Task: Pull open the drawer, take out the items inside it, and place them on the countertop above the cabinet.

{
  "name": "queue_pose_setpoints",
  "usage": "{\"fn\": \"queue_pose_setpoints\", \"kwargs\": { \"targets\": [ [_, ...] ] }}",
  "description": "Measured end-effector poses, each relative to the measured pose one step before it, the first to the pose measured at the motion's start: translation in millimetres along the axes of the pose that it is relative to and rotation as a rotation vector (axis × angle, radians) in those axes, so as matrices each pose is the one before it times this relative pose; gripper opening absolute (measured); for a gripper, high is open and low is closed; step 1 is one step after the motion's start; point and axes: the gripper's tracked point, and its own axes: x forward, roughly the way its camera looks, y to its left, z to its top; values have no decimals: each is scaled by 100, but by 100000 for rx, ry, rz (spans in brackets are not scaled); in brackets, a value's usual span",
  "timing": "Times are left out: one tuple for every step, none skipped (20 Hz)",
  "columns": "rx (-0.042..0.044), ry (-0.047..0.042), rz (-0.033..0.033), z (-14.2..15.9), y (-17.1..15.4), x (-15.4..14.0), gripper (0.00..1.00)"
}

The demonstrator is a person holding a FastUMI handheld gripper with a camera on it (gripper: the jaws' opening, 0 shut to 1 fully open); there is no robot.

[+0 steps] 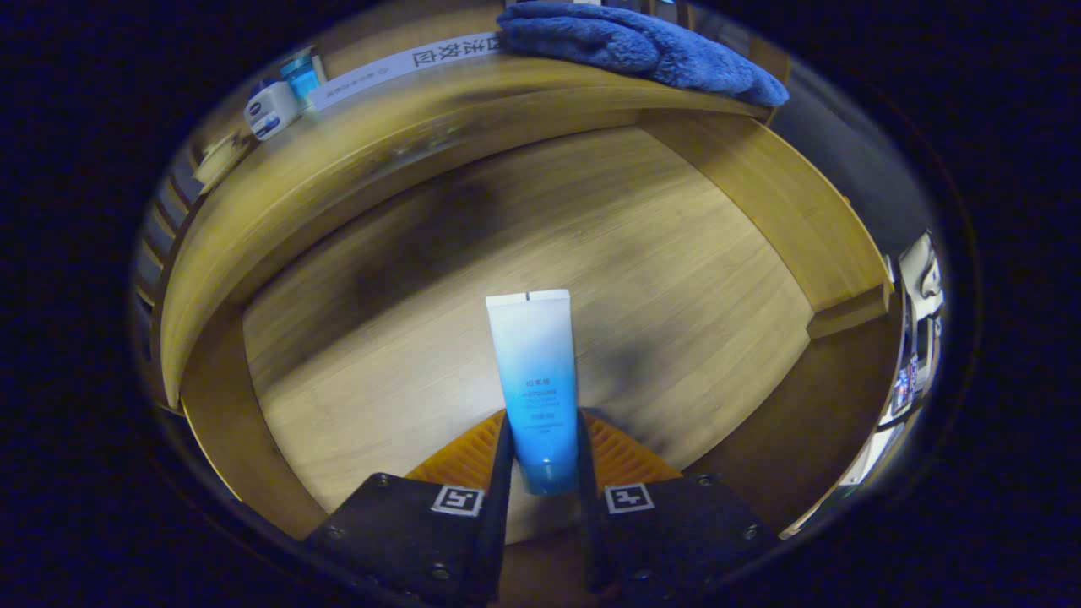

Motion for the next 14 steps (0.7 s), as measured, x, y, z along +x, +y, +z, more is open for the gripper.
{"fn": "queue_pose_setpoints", "kwargs": {
  "targets": [
    [569, -1165, -113, 53, -122, -212, 38],
    [1887, -1849, 662, 291, 124, -412, 38],
    [2015, -2170, 1829, 465, 331, -473, 38],
    [1987, -2743, 1485, 685, 277, -545, 38],
    [1081, -3124, 1006, 671, 126, -873, 38],
    [743, -3043, 74, 850, -49, -824, 38],
    [800, -3089, -452, 764, -363, -1067, 38],
    [621, -2725, -364, 719, -178, -936, 38],
    [815, -2725, -718, 600, -421, -1313, 38],
    [266, -2628, -737, 735, -202, -1042, 38],
    [103, -2581, -847, 674, -331, -1031, 37],
    [-225, -2825, -628, 947, -114, -981, 38],
    [-694, -3327, -72, 1046, 65, -876, 38],
    [-462, -3327, 219, 1271, 202, -768, 38]
  ]
}}
